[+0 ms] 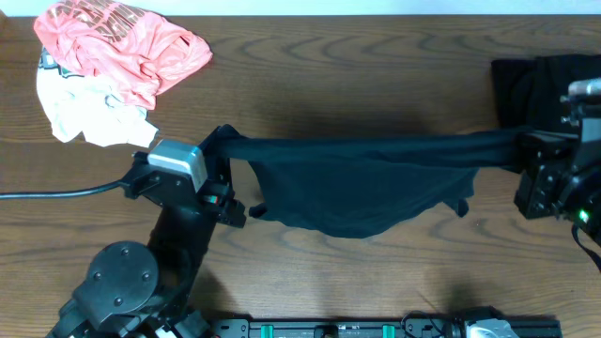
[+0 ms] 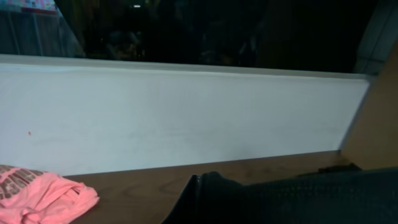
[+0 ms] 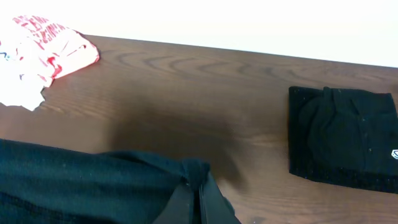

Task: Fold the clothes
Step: 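Stretch the black shirt leftward with the left gripper, right holding, then lay the stretched shirt down on the table center and release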

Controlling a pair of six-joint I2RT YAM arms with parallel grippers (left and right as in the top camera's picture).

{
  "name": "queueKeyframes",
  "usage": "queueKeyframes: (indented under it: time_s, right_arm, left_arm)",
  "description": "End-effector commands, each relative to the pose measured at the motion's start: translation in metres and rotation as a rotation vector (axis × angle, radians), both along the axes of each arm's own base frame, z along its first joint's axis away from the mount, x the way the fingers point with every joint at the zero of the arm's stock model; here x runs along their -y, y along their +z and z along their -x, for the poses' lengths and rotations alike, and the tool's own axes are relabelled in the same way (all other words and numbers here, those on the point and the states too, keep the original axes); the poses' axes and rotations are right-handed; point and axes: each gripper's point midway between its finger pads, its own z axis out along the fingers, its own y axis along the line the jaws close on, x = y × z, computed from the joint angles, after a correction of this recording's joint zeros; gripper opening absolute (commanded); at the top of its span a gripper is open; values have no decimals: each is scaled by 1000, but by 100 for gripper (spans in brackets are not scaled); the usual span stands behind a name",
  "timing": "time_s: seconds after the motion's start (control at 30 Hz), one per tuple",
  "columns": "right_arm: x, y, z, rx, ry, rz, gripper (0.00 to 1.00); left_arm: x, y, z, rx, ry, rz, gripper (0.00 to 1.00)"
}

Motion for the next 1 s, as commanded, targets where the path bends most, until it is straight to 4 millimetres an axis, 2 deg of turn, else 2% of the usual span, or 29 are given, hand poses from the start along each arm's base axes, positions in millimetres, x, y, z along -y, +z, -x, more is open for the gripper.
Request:
queueKeyframes:
  time_s: [0.0, 0.17, 0.3, 0.5, 0.97]
  right_arm:
    - [0, -6, -13, -31, -7, 5, 1]
    - [-5, -29, -47, -128, -4, 24, 1]
    - [-8, -50, -80, -190, -3, 39, 1]
    - [-14, -78, -128, -242, -5, 51, 1]
    - [-5, -175, -246, -333, -66, 93, 1]
  left_arm:
    - [-1, 4, -6, -2, 40, -10, 6]
    - [9, -17, -28, -55, 110, -84, 6]
    - [25, -38, -51, -96, 134, -179, 6]
    - [42, -72, -95, -157, 194, -242, 6]
    - [34, -170, -215, -265, 337, -282, 6]
